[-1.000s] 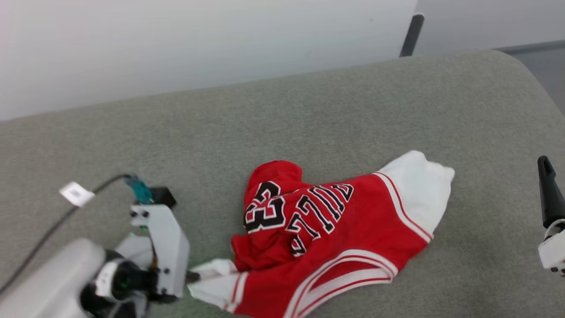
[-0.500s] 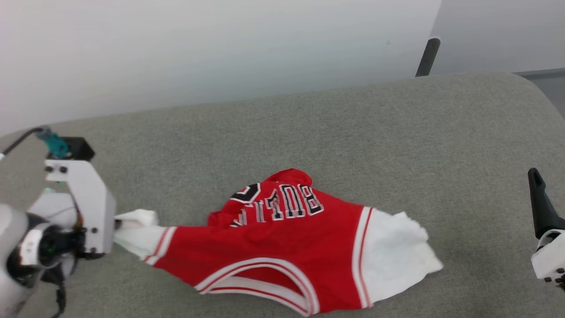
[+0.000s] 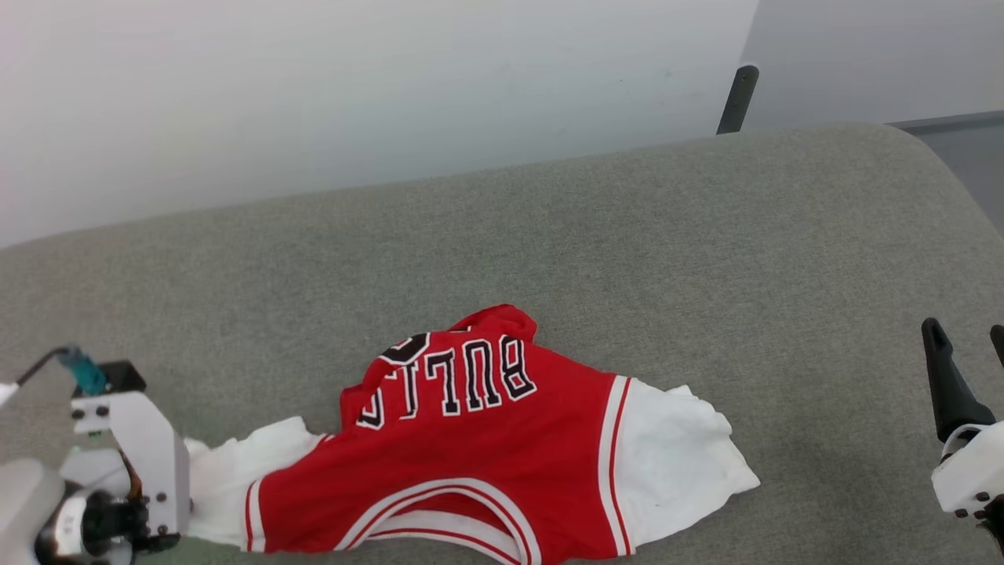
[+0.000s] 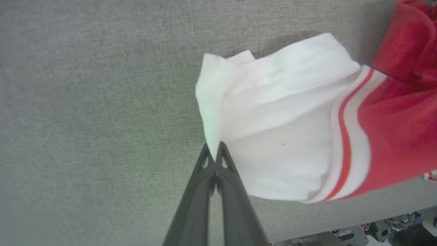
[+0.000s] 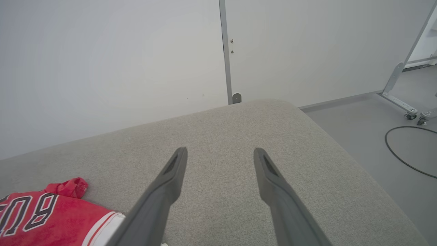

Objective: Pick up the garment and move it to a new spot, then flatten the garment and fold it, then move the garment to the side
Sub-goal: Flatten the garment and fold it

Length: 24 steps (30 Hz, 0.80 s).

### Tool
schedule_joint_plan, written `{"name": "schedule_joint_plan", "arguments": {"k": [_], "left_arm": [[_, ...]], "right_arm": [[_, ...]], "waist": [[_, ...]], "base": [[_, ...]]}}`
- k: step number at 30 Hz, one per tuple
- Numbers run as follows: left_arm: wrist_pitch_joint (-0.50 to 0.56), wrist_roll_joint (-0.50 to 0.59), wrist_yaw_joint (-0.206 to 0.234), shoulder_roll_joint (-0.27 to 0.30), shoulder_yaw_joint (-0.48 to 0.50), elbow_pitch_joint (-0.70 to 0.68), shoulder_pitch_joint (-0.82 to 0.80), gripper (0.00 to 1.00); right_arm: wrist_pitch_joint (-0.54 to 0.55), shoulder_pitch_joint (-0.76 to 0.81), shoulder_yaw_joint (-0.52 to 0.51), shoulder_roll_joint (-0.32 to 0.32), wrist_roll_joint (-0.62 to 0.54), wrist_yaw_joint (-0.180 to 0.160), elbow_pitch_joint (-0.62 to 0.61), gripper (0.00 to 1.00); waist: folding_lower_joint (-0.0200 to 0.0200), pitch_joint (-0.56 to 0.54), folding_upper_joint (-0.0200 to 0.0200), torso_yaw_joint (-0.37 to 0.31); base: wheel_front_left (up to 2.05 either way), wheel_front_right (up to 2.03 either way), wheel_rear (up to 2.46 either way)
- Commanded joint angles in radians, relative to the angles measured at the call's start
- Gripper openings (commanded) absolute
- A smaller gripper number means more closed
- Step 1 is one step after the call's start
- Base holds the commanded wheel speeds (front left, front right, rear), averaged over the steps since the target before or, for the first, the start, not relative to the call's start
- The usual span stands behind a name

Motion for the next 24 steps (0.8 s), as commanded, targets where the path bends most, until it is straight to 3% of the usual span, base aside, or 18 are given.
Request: {"name": "schedule_joint_plan", "arguments": {"k": [1,2,4,24], "left_arm": [[-0.009,-0.004,-0.005,-0.007,0.003,0.009,0.014,0.40],[-0.017,-0.009,-0.007,-0.012,0.006,0.021,0.018,0.71],[-0.028,-0.013,-0.008,-0.019,0.009,0.038,0.024,0.99],[-0.216,-0.002,-0.035,-0.008,0.080,-0.081,0.072,1.00]], "right_arm": [[0.002,0.009,0.000,0.002,-0.005,0.001,-0.003,1.00],[0.003,0.009,0.001,0.003,-0.005,0.001,-0.003,1.00],[0.003,0.010,0.000,0.004,-0.005,0.001,-0.004,1.00],[-0.005,0.050,0.000,0.008,-0.012,0.001,-0.039,1.00]], "waist": [[0.0000,-0.001,0.0000,0.000],[0.0000,-0.002,0.0000,0.001],[0.0000,-0.004,0.0000,0.005],[0.0000,-0.094,0.0000,0.060]], "base": [[0.00,0.00,0.00],[0.00,0.00,0.00],[0.00,0.00,0.00],[0.00,0.00,0.00]]}}
